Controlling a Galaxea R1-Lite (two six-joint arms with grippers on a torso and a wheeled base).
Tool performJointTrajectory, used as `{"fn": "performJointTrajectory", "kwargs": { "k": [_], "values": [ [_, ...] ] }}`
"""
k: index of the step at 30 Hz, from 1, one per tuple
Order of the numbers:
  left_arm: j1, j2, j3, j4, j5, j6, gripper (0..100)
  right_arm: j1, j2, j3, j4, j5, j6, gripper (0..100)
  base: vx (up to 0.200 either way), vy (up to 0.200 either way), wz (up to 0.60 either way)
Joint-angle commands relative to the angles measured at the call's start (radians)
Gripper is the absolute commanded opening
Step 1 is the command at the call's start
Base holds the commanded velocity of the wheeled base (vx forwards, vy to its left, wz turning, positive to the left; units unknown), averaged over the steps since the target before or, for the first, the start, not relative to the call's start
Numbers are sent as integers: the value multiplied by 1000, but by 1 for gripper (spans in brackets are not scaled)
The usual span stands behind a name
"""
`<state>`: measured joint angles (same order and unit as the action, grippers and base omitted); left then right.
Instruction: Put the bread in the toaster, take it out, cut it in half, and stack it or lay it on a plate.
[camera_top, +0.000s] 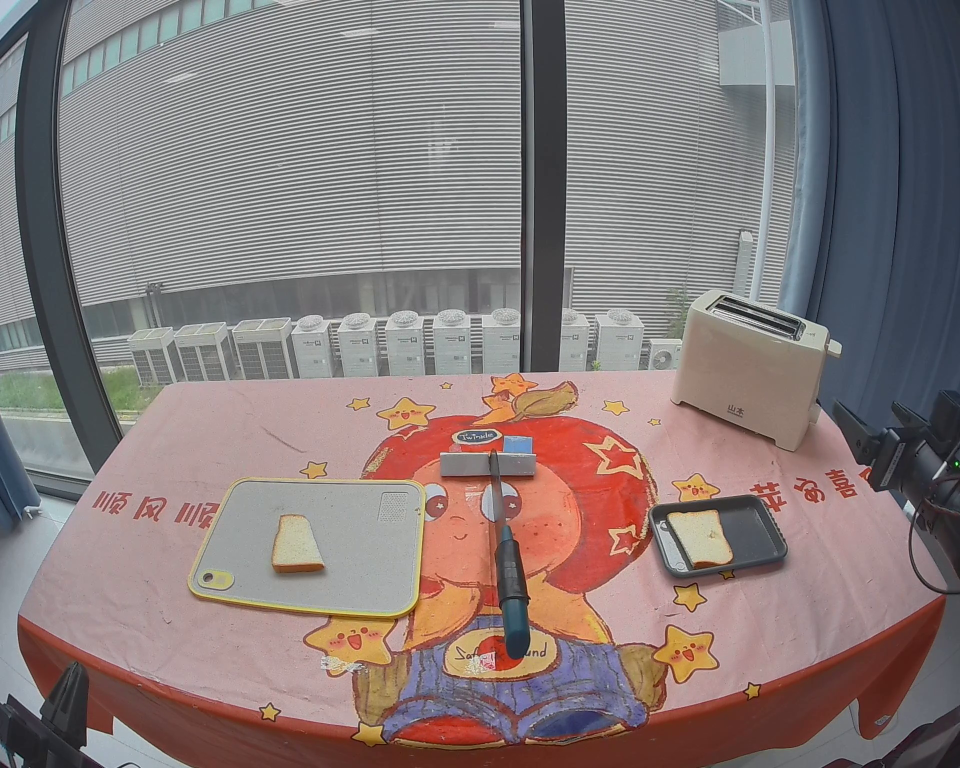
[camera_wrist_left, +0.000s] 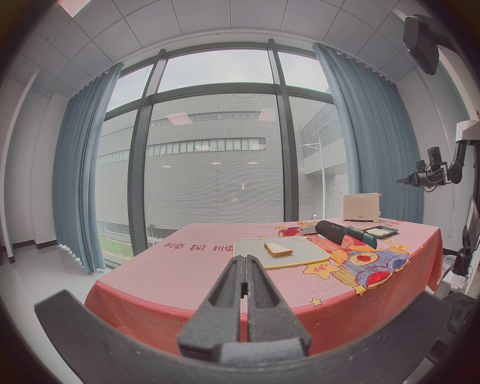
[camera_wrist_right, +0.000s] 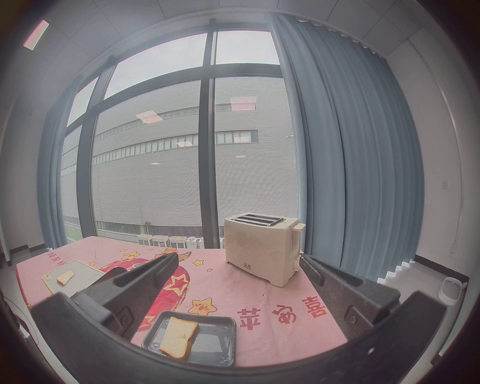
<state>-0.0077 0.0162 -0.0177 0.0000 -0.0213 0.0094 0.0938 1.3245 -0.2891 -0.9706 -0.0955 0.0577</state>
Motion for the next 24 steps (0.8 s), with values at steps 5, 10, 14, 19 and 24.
{"fn": "performJointTrajectory", "kwargs": {
  "k": [5, 10, 14, 19, 24],
  "values": [
    [0, -16, 18, 0, 0, 0, 0, 0, -202, 117, 6, -1, -4, 100, 0, 0, 0],
    [0, -16, 18, 0, 0, 0, 0, 0, -300, 180, 12, 0, -21, 100, 0, 0, 0],
    [0, -16, 18, 0, 0, 0, 0, -6, -369, 255, 12, 13, -75, 100, 0, 0, 0],
    [0, -16, 18, 0, 0, 0, 0, -9, -458, 289, 30, 83, -78, 100, 0, 0, 0],
    [0, -16, 18, 0, 1, 0, 0, 0, -617, 286, 239, 85, -81, 100, 0, 0, 0]
  ]
}}
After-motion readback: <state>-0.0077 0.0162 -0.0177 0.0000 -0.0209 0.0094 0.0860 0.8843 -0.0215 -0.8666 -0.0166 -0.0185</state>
